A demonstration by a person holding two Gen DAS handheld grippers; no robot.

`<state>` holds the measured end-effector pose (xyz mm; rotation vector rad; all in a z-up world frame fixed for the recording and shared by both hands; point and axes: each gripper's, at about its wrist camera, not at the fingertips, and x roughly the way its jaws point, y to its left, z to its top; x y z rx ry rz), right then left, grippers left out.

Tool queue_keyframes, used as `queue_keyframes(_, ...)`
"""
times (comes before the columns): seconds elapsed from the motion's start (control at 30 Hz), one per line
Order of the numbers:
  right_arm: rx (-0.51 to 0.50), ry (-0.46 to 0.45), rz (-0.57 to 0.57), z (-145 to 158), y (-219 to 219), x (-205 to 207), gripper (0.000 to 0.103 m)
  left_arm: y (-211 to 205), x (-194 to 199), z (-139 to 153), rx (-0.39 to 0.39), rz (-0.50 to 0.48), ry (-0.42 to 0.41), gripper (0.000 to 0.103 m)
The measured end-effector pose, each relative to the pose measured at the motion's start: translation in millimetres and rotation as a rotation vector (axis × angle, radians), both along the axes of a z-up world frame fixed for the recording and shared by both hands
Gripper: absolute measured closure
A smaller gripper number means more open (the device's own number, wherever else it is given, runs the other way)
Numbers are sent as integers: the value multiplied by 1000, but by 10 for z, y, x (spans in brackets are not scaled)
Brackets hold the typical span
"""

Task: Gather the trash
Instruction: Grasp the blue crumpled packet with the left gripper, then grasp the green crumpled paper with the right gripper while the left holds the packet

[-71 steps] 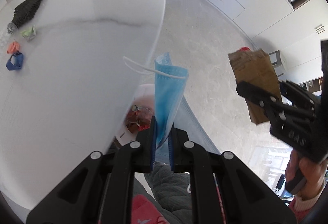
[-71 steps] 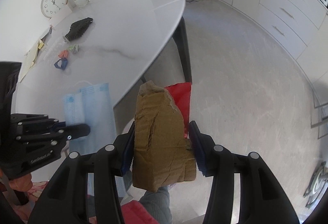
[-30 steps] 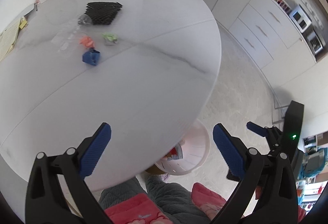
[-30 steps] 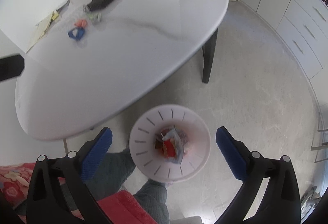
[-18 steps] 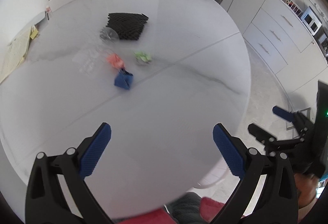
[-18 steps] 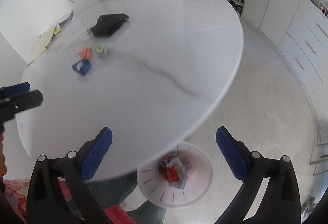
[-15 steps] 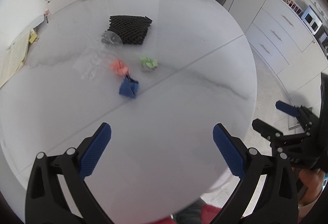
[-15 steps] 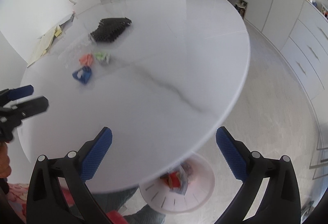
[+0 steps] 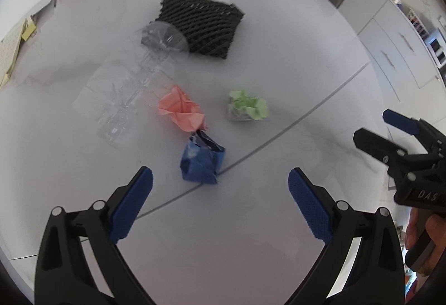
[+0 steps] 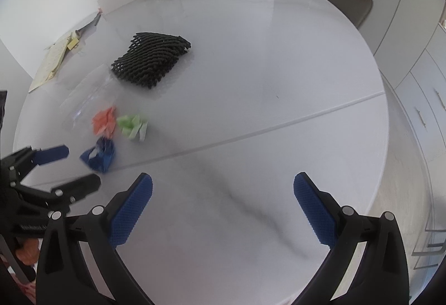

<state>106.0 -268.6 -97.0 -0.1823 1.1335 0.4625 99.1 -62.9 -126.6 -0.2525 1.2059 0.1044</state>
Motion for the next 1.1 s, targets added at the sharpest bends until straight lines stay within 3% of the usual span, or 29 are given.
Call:
queue_keyframes(0.07, -7, 6, 2, -51, 71, 77, 2, 25, 36, -65, 4, 2, 15, 21)
queue_keyframes(0.33, -5, 14, 41, -162, 248, 149, 2, 70, 123, -205, 14, -8, 26, 40)
queue_keyframes(0.5, 0, 11, 63, -188, 327, 156, 2, 44, 192, -276, 31, -27, 39, 64)
queue_keyframes(0.6, 20, 9, 74, -185, 364, 166, 4, 44, 206, -279, 36, -45, 37, 64)
queue_keyframes(0.67, 41, 17, 85, -181, 387, 167, 13, 50, 181, -265, 26, -53, 34, 65)
queue_keyframes(0.77, 58, 34, 115, -192, 474, 168, 18, 79, 122, -222, 23, -62, 32, 65)
queue_keyframes(0.93, 102, 41, 196, -177, 734, 131, 18, 131, -15, -85, 4, -76, 22, 65)
queue_keyframes(1.1, 80, 45, 247, -246, 1014, 113, 22, 250, -224, 22, -15, -76, 21, 65)
